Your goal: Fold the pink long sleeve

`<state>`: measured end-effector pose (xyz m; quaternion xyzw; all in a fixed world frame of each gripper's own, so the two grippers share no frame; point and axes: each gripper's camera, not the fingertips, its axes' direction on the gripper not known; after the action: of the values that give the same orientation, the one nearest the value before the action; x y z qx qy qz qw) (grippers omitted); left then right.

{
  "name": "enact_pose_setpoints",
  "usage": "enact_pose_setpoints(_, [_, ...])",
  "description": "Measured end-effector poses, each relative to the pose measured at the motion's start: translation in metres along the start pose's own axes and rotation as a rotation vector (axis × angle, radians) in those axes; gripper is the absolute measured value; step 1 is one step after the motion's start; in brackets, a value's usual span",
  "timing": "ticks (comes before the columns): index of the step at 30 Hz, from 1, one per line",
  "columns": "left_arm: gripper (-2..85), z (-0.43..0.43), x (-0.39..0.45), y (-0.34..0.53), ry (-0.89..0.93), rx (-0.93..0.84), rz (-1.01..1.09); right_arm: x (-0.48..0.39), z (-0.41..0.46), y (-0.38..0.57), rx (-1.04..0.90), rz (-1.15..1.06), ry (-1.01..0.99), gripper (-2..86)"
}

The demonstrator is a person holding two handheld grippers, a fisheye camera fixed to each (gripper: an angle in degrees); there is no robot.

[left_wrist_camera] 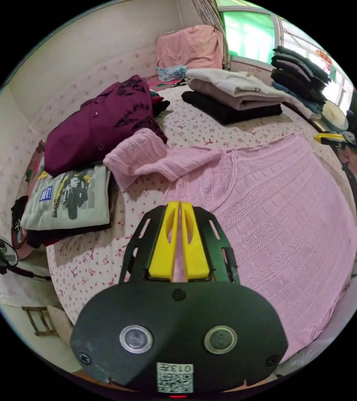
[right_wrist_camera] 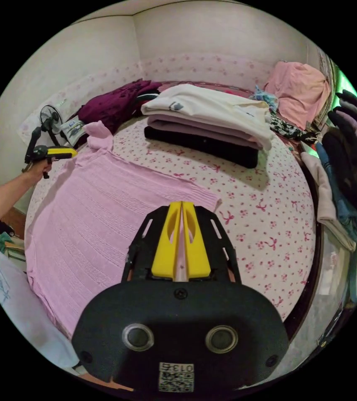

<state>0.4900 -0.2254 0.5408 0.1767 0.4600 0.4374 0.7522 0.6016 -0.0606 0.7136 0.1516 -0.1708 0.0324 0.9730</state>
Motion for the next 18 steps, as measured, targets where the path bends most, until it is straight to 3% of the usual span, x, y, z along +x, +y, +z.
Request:
enact_pose_setpoints(5, [-0.2,0.021,0.015,-0.003,-0.045,-0.092,0.076,-0.039,0.038,0.010,-0.098,-0.031,-0.018,0.3])
enact_pose_setpoints(9, [-0.1,0.023,0.020,-0.005,-0.261,-0.121,0.122,-0.045,0.049,0.018,-0.136,-0.040,0.047,0.3])
enact_pose_setpoints(13, [0.1,0.001,-0.034,0.010,-0.041,-0.031,-0.186,-0.053,0.043,0.026,-0.145,-0.008,0.120,0.4])
enact_pose_setpoints(18, [2.0,-0.023,-0.074,0.048,0.043,0.028,-0.315,-0.083,0.022,0.047,-0.076,-0.029,0.103,0.4])
